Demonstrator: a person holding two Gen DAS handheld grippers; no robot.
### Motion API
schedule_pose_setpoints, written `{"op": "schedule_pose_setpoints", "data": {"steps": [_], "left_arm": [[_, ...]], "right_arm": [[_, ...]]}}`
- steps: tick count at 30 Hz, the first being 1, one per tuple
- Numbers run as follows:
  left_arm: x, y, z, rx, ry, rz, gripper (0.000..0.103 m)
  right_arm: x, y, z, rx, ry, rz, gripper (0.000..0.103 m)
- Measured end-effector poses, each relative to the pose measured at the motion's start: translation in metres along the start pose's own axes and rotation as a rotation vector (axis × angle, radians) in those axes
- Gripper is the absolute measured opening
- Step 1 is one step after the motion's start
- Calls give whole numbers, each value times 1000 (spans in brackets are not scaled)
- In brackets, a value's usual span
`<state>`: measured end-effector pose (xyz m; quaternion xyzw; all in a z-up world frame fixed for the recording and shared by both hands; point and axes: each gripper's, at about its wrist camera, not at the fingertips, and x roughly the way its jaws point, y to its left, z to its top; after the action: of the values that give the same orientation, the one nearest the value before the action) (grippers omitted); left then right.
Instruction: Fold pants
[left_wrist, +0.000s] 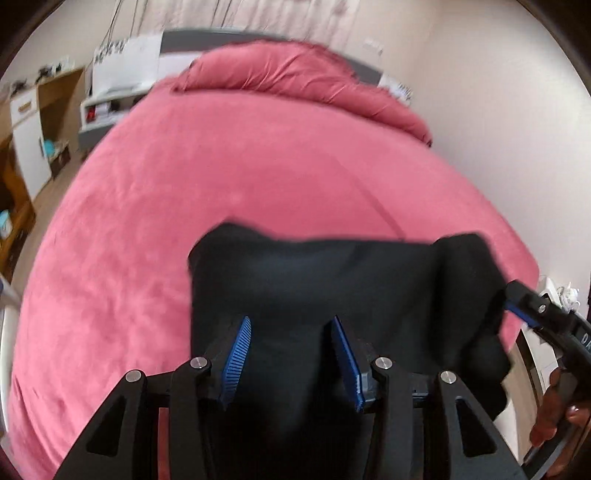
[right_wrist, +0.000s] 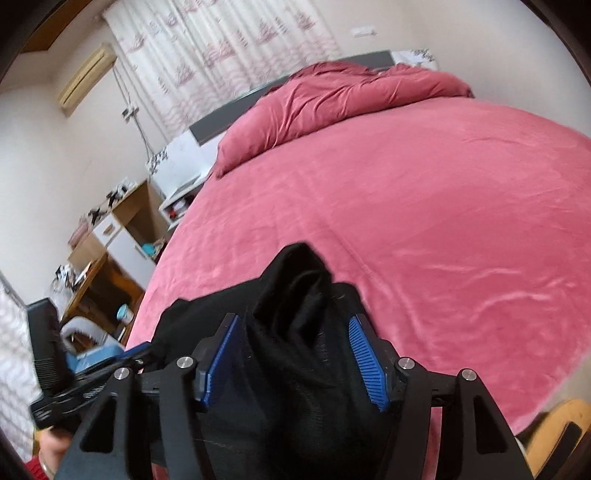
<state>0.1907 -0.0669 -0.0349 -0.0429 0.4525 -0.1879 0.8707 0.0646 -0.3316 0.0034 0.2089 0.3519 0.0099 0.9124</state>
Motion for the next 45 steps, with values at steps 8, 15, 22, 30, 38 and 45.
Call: {"op": "schedule_pose_setpoints", "data": {"steps": [8,15,22,30,38,45], "left_arm": [[3,6,-21,45,0,15,46],[-14,7,-21,26,-4,-1,47],[-14,12,-24,25,-12,-17,46],[-18,-1,-36,148,-2,40,46],[-53,-9,-69,149,-31,-110,46],[-48,-12,-77,153,-22,-68,46]], "right_arm": [[23,0,-19,-78,148,-13,21],[-17,18,0,-32,140,132,10],[-24,-5,-4,25,168,-8,9],[15,-65,-36,291,186,8,9],[-37,-48,-45,257,148,70,17],[-19,-32,-64,261,276,154,24]]}}
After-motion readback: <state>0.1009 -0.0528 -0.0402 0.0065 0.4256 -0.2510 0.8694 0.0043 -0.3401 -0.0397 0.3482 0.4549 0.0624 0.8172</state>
